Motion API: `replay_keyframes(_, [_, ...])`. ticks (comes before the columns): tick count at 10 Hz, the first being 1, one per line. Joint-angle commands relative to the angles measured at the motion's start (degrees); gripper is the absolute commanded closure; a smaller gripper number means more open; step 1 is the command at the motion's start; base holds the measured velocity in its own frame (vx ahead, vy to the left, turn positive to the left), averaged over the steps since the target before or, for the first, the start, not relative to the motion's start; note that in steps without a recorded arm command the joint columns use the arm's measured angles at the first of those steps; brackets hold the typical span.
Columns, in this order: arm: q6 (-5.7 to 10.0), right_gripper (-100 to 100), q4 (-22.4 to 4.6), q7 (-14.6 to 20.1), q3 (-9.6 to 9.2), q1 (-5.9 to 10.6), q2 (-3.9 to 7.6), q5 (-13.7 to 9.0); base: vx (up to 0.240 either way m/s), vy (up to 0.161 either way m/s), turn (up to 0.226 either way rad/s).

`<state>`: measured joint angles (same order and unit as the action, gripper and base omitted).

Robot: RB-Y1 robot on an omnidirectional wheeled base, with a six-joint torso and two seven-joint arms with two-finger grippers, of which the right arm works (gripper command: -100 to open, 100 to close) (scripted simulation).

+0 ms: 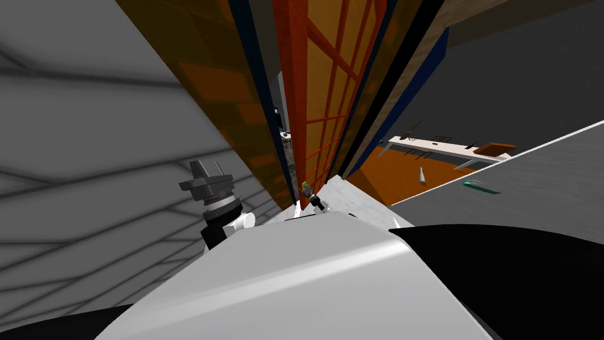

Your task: Pull the door open

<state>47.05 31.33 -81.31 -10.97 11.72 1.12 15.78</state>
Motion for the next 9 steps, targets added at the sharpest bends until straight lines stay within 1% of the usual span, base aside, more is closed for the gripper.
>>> replay_keyframes(1, [-0.84, 100, 0.42, 0.31, -1.24, -1.76, -0.74, 0.67, -0.024, -0.015, -0.003])
replay_keyframes(2, [-1.77, 100, 0.61, 0.05, -1.24, -2.11, 0.05, 1.58, -0.109, -0.052, 0.094])
replay_keyframes(4, [-1.77, 100, 0.61, 0.05, -1.24, -2.11, 0.05, 1.58, -0.09, -0.023, 0.04])
replay_keyframes(5, [-2.23, 100, 0.71, -0.07, -1.23, -2.29, 0.44, 2.03, -0.067, -0.046, 0.03])
replay_keyframes(6, [-2.23, 100, 0.71, -0.07, -1.23, -2.29, 0.44, 2.03, -0.054, -0.028, 0.047])
replay_keyframes(7, [-2.23, 100, 1.62, -0.07, -1.23, -2.29, 0.44, 2.03, -0.022, -0.002, -0.011])
replay_keyframes(8, [-2.23, 100, 0.71, -0.07, -1.23, -2.29, 0.44, 2.03, -0.008, 0.0, 0.001])
replay_keyframes(9, [-2.23, 100, 0.71, -0.07, -1.23, -2.29, 0.44, 2.03, 0.003, -0.006, -0.018])
